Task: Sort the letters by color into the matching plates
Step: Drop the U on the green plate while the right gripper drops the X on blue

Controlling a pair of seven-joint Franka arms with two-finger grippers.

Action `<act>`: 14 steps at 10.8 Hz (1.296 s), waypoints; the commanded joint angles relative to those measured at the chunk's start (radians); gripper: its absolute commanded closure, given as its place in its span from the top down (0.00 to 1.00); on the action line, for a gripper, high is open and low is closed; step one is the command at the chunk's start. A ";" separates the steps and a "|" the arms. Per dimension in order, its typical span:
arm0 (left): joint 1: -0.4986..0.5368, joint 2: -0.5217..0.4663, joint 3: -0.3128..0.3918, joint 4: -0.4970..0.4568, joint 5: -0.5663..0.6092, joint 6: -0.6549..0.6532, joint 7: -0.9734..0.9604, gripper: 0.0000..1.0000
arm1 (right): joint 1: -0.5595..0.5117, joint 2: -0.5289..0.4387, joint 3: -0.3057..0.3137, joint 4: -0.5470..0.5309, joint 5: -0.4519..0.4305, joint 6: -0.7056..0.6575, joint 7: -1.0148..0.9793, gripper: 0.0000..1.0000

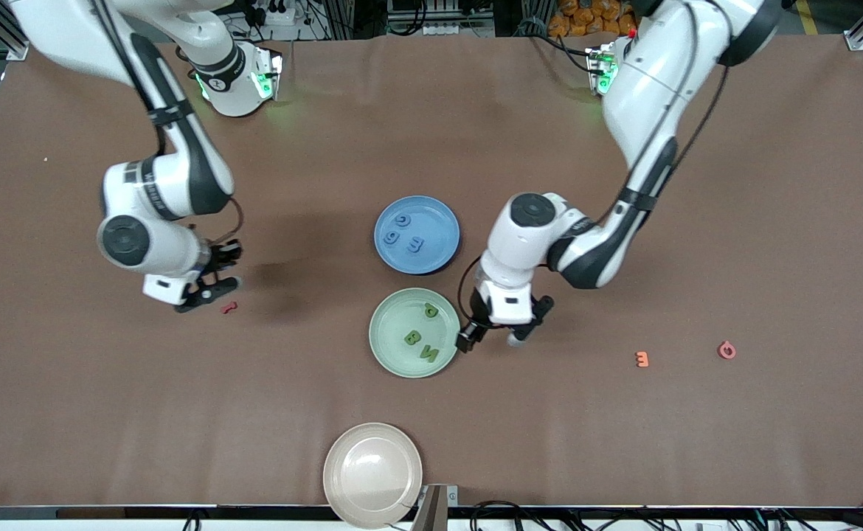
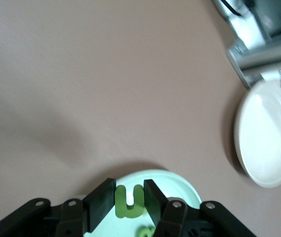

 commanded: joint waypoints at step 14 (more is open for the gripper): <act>0.138 -0.070 0.118 0.043 -0.064 -0.306 0.772 1.00 | 0.308 0.345 0.288 0.334 0.017 0.092 1.189 0.00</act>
